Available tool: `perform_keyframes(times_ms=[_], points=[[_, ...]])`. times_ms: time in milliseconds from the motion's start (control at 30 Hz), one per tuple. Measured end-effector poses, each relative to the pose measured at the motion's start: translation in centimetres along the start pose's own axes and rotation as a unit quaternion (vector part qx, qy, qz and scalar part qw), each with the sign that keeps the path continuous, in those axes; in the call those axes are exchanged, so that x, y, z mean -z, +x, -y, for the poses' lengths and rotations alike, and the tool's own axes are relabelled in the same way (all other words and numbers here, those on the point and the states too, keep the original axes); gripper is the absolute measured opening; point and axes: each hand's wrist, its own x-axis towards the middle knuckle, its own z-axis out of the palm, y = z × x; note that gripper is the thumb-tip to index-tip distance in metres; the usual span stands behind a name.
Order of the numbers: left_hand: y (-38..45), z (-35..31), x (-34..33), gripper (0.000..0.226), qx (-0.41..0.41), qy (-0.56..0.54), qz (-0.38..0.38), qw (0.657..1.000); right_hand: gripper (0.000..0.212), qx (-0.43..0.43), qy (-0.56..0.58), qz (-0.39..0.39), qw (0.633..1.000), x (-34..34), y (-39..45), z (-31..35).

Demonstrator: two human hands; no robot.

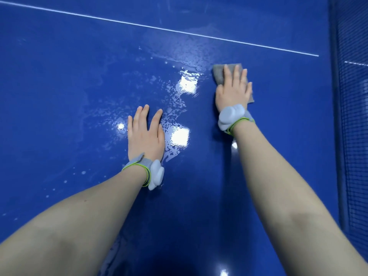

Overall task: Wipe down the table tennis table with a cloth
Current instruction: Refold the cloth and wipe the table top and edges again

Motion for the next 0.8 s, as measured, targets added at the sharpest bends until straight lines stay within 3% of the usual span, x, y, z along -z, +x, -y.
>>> perform_keyframes(times_ms=[167, 233, 400, 500, 733, 800], points=[[0.2, -0.1, -0.2, 0.053, -0.003, -0.003, -0.013, 1.000, 0.046, 0.192, -0.022, 0.017, 0.981, -0.4, -1.7, 1.8], [0.1, -0.1, -0.4, 0.052, -0.003, -0.003, -0.015, 1.000, 0.044, 0.211, -0.022, 0.021, 0.977, 0.1, -0.5, 0.2], [0.1, -0.1, -0.7, 0.050, -0.002, 0.006, -0.022, 1.000, 0.044, -0.014, 0.057, -0.036, 0.998, 0.9, 2.9, -3.0], [0.2, 0.0, -0.7, 0.048, -0.001, 0.006, -0.030, 1.000, 0.048, -0.047, 0.049, -0.011, 0.998, 0.9, 4.1, -1.2], [0.2, -0.1, -0.9, 0.047, -0.004, 0.000, -0.038, 0.999, 0.049, 0.209, -0.028, 0.046, 0.976, 0.6, 3.5, 2.9], [0.2, 0.1, -1.0, 0.047, -0.003, 0.002, -0.039, 0.999, 0.048, 0.194, -0.017, 0.037, 0.980, 0.9, 4.8, 1.1]])
